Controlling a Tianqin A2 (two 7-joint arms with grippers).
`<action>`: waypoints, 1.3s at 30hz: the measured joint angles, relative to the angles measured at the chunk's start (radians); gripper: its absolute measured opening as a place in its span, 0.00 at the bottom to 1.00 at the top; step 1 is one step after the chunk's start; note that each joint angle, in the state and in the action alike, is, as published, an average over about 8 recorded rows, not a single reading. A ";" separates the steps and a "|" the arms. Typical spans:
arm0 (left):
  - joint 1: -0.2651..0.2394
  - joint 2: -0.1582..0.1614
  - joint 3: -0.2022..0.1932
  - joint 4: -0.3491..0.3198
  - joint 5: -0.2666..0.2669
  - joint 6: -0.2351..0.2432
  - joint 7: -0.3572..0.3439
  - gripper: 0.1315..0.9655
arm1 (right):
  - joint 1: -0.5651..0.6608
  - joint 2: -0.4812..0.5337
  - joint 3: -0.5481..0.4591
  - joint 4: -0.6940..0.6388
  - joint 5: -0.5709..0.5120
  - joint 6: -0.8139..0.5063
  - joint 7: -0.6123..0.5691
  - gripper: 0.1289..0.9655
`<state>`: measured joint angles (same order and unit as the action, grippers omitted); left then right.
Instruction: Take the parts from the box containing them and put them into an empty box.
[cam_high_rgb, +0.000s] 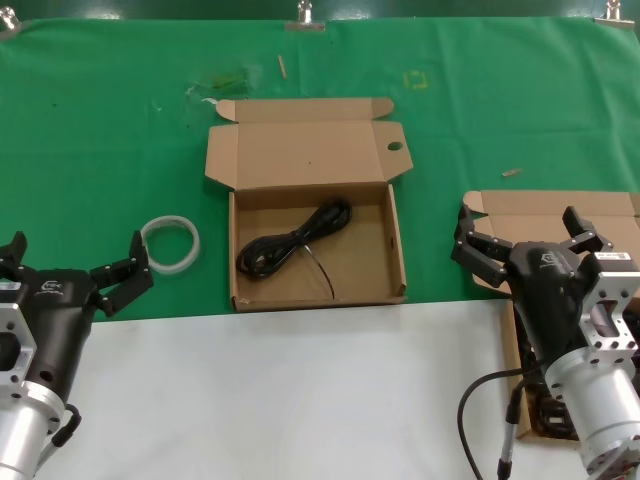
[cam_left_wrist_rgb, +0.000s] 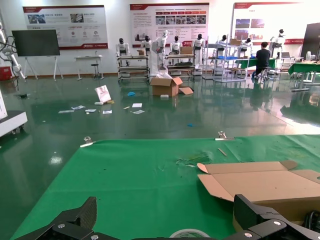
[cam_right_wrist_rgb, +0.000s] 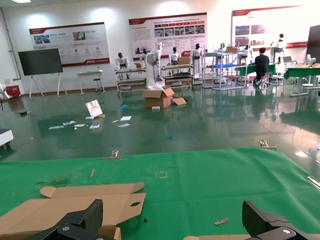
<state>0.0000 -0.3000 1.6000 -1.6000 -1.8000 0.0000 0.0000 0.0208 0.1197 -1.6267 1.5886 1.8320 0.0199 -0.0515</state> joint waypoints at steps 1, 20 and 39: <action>0.000 0.000 0.000 0.000 0.000 0.000 0.000 1.00 | 0.000 0.000 0.000 0.000 0.000 0.000 0.000 1.00; 0.000 0.000 0.000 0.000 0.000 0.000 0.000 1.00 | 0.000 0.000 0.000 0.000 0.000 0.000 0.000 1.00; 0.000 0.000 0.000 0.000 0.000 0.000 0.000 1.00 | 0.000 0.000 0.000 0.000 0.000 0.000 0.000 1.00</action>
<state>0.0000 -0.3000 1.6000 -1.6000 -1.8000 0.0000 0.0000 0.0208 0.1197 -1.6267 1.5886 1.8320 0.0199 -0.0515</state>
